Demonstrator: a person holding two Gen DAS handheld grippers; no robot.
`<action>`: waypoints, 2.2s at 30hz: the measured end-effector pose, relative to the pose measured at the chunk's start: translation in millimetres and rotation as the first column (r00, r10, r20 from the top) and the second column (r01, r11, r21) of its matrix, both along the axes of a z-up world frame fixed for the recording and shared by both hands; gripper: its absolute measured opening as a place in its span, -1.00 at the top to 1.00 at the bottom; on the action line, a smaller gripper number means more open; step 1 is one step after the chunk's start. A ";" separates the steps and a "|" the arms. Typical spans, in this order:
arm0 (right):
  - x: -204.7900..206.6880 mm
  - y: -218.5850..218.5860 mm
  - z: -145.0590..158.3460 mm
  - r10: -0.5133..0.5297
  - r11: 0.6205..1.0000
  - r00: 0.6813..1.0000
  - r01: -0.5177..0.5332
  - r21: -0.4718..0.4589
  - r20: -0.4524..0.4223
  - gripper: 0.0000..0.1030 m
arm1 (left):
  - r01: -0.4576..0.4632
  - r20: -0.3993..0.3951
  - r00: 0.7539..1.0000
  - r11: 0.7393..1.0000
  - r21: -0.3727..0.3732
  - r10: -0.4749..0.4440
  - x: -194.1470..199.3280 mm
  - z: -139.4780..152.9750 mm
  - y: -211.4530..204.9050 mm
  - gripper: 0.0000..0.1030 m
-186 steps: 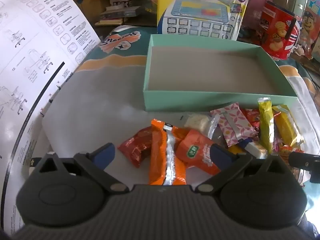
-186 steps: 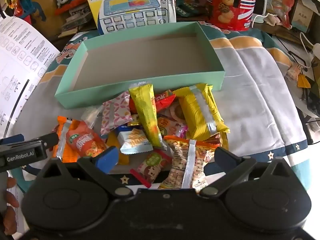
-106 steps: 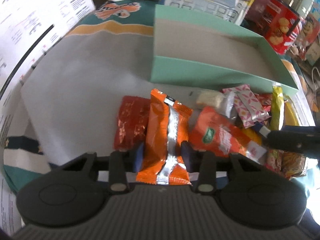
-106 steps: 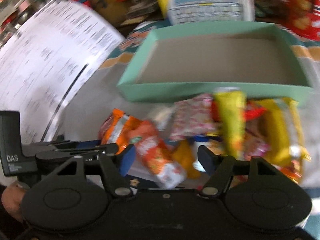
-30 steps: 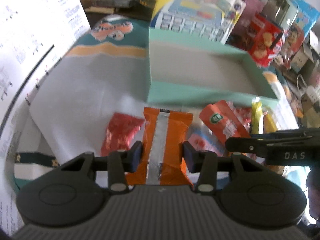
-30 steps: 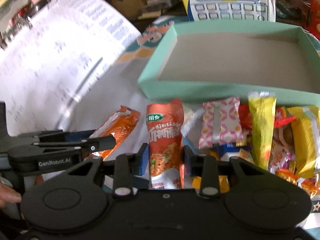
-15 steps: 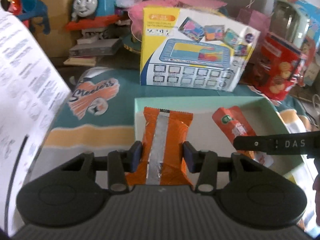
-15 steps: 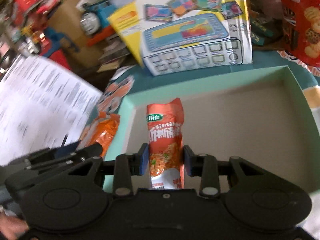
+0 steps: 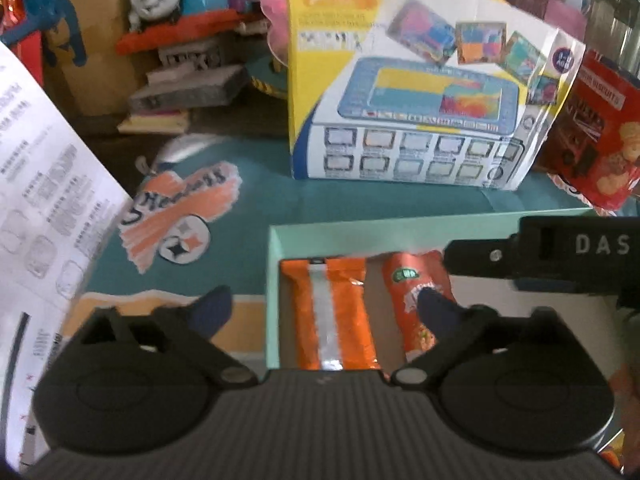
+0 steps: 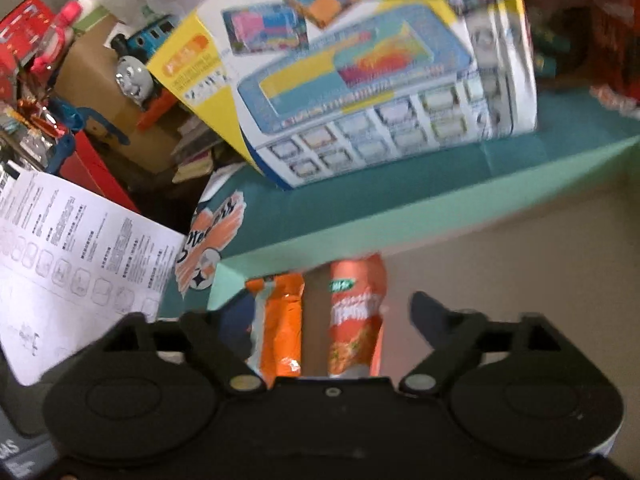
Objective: Organize snacks
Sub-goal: 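Carry both snacks into the green tray and open both grippers, then grasp the red candy wrapper with left gripper while right grasps the pink-patterned packet, then lower both held snacks into the green tray beside the orange snacks and release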
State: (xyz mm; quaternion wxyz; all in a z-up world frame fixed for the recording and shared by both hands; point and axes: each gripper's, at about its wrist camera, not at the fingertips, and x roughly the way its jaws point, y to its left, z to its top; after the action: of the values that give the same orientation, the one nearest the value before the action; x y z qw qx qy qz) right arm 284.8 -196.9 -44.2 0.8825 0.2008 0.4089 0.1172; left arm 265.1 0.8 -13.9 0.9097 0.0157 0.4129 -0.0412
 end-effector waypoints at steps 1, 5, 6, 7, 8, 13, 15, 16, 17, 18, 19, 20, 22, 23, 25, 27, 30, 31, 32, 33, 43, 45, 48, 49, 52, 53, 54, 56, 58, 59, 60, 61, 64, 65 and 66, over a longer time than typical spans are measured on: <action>-4.4 -1.6 2.5 0.002 1.000 1.000 -0.002 -0.006 0.006 -0.74 | -0.002 -0.005 1.000 1.000 -0.003 0.002 -2.8 1.4 1.8 -0.99; -29.6 -2.2 11.7 0.013 0.999 1.000 -0.011 -0.051 0.021 -1.00 | -0.020 -0.043 0.999 0.999 -0.026 0.019 -19.6 4.1 13.3 -1.00; -37.8 -2.5 14.5 0.022 0.998 0.999 -0.021 -0.063 0.027 -1.00 | -0.024 -0.047 0.999 0.999 -0.024 0.023 -26.5 4.7 16.3 -1.00; -45.9 -2.0 17.2 0.033 0.997 0.999 -0.030 -0.073 0.030 -1.00 | -0.027 -0.049 0.998 0.999 -0.023 0.025 -33.2 5.5 19.3 -1.00; -52.6 -1.4 19.7 0.040 0.996 0.999 -0.037 -0.076 0.032 -1.00 | -0.029 -0.054 0.998 0.999 -0.019 0.028 -41.9 6.2 23.1 -1.00; -96.1 -2.2 28.2 0.060 0.996 0.998 -0.058 -0.069 0.028 -1.00 | -0.051 -0.095 0.994 0.999 0.007 0.052 -83.2 4.0 43.8 -1.00; -117.0 -3.3 29.2 0.068 0.995 0.997 -0.066 -0.073 0.027 -1.00 | -0.063 -0.106 0.992 0.998 0.024 0.065 -99.2 1.3 52.4 -1.00; -126.8 -2.9 29.4 0.072 0.995 0.997 -0.070 -0.075 0.024 -1.00 | -0.065 -0.112 0.991 0.997 0.033 0.069 -108.1 -0.5 56.7 -1.00; -137.2 -4.1 30.5 0.075 0.995 0.997 -0.074 -0.074 0.021 -1.00 | -0.066 -0.120 0.990 0.997 0.040 0.071 -118.3 -3.0 61.5 -1.00; -146.7 -2.9 29.3 0.081 0.994 0.997 -0.079 -0.073 0.016 -1.00 | -0.068 -0.128 0.989 0.997 0.044 0.074 -126.4 -5.4 65.2 -1.00; -155.1 -1.4 28.2 0.086 0.994 0.996 -0.085 -0.072 0.011 -1.00 | -0.072 -0.137 0.988 0.996 0.045 0.078 -135.0 -8.0 69.5 -1.00; -163.0 0.0 26.9 0.090 0.993 0.996 -0.089 -0.073 0.007 -1.00 | -0.075 -0.146 0.986 0.996 0.046 0.081 -143.5 -11.1 73.4 -1.00; -178.0 1.9 23.9 0.095 0.993 0.995 -0.095 -0.075 -0.003 -1.00 | -0.074 -0.169 0.982 0.996 0.051 0.082 -158.3 -18.5 79.5 -1.00; -186.6 2.6 20.8 0.098 0.992 0.995 -0.098 -0.073 -0.011 -1.00 | -0.075 -0.181 0.980 0.996 0.055 0.084 -165.7 -23.0 81.9 -1.00; -200.4 2.0 14.3 0.094 0.993 0.995 -0.095 -0.065 -0.027 -0.95 | -0.079 -0.208 0.974 0.995 0.056 0.089 -177.8 -32.2 86.5 -1.00; -211.9 2.5 8.1 0.093 0.993 0.995 -0.095 -0.065 -0.036 -0.78 | -0.075 -0.229 0.970 0.996 0.054 0.085 -187.7 -40.4 88.1 -1.00; -223.9 3.9 -2.2 0.092 0.991 0.994 -0.097 -0.089 -0.057 -0.38 | -0.061 -0.245 0.967 0.996 0.059 0.074 -196.2 -50.7 85.8 -1.00; -225.6 5.4 -4.8 0.088 0.989 0.995 -0.094 -0.117 -0.057 -0.25 | -0.058 -0.247 0.966 0.997 0.058 0.070 -198.2 -54.1 85.4 -1.00; -227.1 7.4 -7.7 0.083 0.984 0.995 -0.091 -0.154 -0.054 -0.15 | -0.056 -0.248 0.966 0.997 0.056 0.068 -199.2 -57.4 84.8 -0.99; -228.6 9.0 -9.8 0.080 0.978 0.995 -0.088 -0.187 -0.054 -0.12 | -0.054 -0.249 0.966 0.997 0.054 0.066 -199.8 -59.9 83.7 -0.88; -225.5 40.9 -29.6 0.112 0.917 0.989 -0.139 -0.375 -0.094 -0.05 | -0.023 -0.193 0.981 1.000 -0.008 0.021 -212.5 -59.2 83.5 0.18; -221.4 43.9 -30.5 0.111 0.915 0.990 -0.136 -0.379 -0.087 -0.05 | -0.026 -0.191 0.981 0.999 -0.019 0.022 -212.9 -59.4 85.4 0.17; -213.8 46.5 -28.7 0.098 0.913 0.991 -0.124 -0.389 -0.087 -0.27 | -0.027 -0.190 0.982 0.999 -0.032 0.021 -211.1 -60.2 88.8 0.15; -212.3 46.7 -28.2 0.088 0.916 0.992 -0.117 -0.383 -0.092 -0.32 | -0.027 -0.189 0.982 0.999 -0.034 0.020 -210.2 -60.1 89.1 0.14; -209.2 43.6 -25.9 0.066 0.934 0.993 -0.097 -0.343 -0.100 -0.32 | -0.029 -0.183 0.983 0.999 -0.041 0.020 -210.9 -60.1 89.8 0.12; -205.9 41.7 -27.4 0.053 0.940 0.993 -0.086 -0.331 -0.108 -0.32 | -0.029 -0.181 0.983 0.999 -0.042 0.021 -211.8 -60.4 89.3 0.09; -204.8 41.3 -28.3 0.044 0.943 0.993 -0.079 -0.324 -0.114 -0.32 | -0.028 -0.177 0.984 0.999 -0.039 0.020 -211.7 -60.8 88.6 0.05; -201.0 42.8 -30.6 0.030 0.944 0.992 -0.069 -0.323 -0.123 -0.32 | -0.026 -0.174 0.985 0.999 -0.035 0.020 -211.3 -61.4 86.3 -0.05; -199.5 45.6 -32.7 0.020 0.948 0.991 -0.061 -0.312 -0.131 -0.33 | -0.027 -0.174 0.985 0.999 -0.037 0.020 -210.6 -61.8 83.6 -0.15; -197.9 47.3 -34.6 0.017 0.951 0.989 -0.061 -0.303 -0.147 -0.33 | -0.026 -0.173 0.985 0.999 -0.035 0.020 -210.9 -62.0 82.3 -0.18; -196.7 48.7 -37.1 0.015 0.956 0.987 -0.060 -0.286 -0.159 -0.33 | -0.025 -0.170 0.985 0.999 -0.028 0.020 -211.6 -62.5 80.5 -0.20; -196.4 50.1 -39.8 0.008 0.958 0.986 -0.056 -0.281 -0.168 -0.37 | -0.021 -0.166 0.986 1.000 -0.018 0.017 -212.1 -62.9 78.5 -0.20; -201.1 53.3 -41.1 0.006 0.953 0.990 -0.048 -0.301 -0.138 -0.23 | -0.014 -0.148 0.989 1.000 0.014 0.016 -215.3 -63.6 75.5 -0.04; -204.4 54.0 -39.2 0.013 0.950 0.993 -0.049 -0.308 -0.120 -0.14 | -0.015 -0.136 0.991 1.000 0.024 0.018 -217.2 -63.0 75.2 0.14; -206.4 54.2 -37.3 0.017 0.945 0.994 -0.052 -0.323 -0.108 -0.11 | -0.015 -0.134 0.991 1.000 0.015 0.017 -218.3 -62.3 76.8 0.17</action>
State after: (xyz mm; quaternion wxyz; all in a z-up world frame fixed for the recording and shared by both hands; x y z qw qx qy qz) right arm 78.4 -142.7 -81.4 0.8788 0.0510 0.4714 0.0528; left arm 46.7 77.6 -76.2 0.8801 0.0158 0.4734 -0.0321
